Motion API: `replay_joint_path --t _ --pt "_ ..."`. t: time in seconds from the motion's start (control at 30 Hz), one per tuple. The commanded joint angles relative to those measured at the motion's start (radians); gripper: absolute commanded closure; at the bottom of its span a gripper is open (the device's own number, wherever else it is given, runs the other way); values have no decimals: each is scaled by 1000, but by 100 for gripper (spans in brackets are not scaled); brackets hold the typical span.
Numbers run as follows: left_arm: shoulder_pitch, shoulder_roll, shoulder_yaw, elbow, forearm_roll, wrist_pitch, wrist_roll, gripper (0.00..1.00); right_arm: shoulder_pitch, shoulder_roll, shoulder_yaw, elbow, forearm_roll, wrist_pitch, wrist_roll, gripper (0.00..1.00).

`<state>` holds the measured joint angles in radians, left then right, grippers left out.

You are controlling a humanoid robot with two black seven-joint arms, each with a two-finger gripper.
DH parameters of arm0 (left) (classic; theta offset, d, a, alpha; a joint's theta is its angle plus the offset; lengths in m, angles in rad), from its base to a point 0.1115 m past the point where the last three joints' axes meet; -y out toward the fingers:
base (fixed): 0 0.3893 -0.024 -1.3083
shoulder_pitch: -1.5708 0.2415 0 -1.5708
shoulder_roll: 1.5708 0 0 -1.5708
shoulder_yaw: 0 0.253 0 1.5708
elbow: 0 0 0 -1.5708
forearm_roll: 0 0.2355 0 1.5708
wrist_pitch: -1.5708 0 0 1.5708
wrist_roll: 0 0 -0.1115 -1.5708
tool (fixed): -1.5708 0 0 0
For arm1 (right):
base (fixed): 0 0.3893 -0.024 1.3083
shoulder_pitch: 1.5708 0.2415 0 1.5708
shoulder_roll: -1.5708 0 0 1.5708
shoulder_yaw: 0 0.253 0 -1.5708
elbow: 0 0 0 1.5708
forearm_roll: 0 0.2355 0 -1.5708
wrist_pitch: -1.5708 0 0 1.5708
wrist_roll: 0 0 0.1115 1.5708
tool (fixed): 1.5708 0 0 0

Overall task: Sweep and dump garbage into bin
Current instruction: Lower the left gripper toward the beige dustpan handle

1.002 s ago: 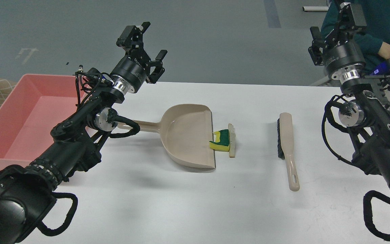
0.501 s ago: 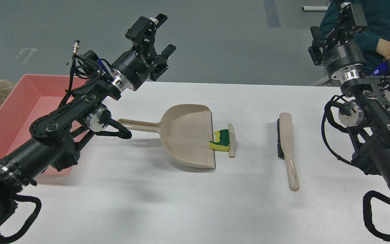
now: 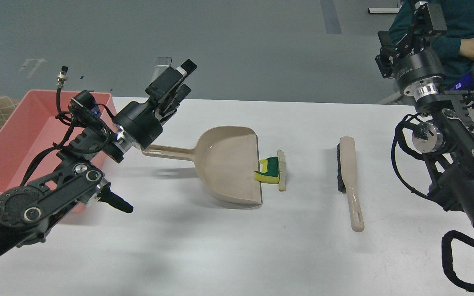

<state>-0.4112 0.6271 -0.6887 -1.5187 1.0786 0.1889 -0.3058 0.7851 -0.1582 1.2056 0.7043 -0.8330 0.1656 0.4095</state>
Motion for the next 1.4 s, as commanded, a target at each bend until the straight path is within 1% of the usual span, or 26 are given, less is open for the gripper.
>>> replay_joint_path --t 0.0,0.1,0.27,0.33,0.47,0.53,0.6,0.67,0.77,0.87,1.03,1.14,1.37 --pt "139 58 0 -84 122 89 2 2 0 0 0 -2 0 -1 0 0" --pt "230 80 -2 -98 196 135 -1 2 -1 0 0 -2 0 -1 0 0" --pt "354 102 -3 -121 227 152 -3 2 -3 0 0 -2 0 -1 0 0" --pt "387 97 -5 -124 231 158 -3 2 -1 0 0 -2 0 -1 0 0" --pt "442 65 -11 -117 236 202 -1 2 -3 0 0 -2 0 -1 0 0" --pt "443 46 -11 -107 231 213 -1 2 -3 0 0 -2 0 -1 0 0" --pt "443 16 -12 -74 230 221 1 2 -1 0 -1 -3 -2 -1 0 0" --pt "427 -41 -17 -3 227 233 1 2 0 0 -3 -2 0 -1 -1 0" --pt "420 -76 -20 40 219 238 2 2 0 0 -5 -2 -1 -1 -1 0" --pt "404 -131 -18 127 218 250 2 2 -1 2 -5 -2 0 -1 -1 0" --pt "332 -220 -17 261 207 271 4 2 -4 0 -6 -2 0 -1 -1 0" --pt "296 -233 -14 304 204 287 2 2 -3 0 -3 0 0 -1 -1 0" --pt "250 -260 -6 328 199 291 5 2 0 0 -3 0 0 -1 -1 0"
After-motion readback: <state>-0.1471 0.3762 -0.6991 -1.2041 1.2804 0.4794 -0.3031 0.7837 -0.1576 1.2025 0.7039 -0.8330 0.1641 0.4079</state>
